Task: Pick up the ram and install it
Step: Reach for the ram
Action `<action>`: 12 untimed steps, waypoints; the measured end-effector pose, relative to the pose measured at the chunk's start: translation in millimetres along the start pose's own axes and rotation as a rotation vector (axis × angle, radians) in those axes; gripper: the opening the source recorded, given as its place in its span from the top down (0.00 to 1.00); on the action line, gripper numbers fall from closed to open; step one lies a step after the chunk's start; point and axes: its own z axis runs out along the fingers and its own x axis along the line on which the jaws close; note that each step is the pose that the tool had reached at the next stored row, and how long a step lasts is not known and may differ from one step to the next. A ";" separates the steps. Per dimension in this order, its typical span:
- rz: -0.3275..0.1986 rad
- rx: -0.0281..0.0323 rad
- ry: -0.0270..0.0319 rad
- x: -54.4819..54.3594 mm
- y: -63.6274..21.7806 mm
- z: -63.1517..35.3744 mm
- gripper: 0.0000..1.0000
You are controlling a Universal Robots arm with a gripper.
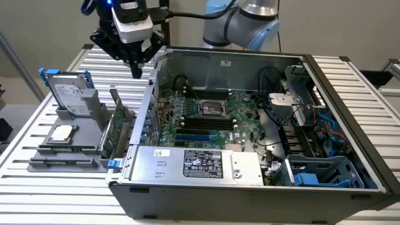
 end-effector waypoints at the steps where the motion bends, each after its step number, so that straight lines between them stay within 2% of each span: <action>1: 0.000 0.0012 -0.0001 4.5 -0.9 0.2 1.00; 12: 0.000 0.0158 -0.0012 54.5 -10.7 3.5 1.00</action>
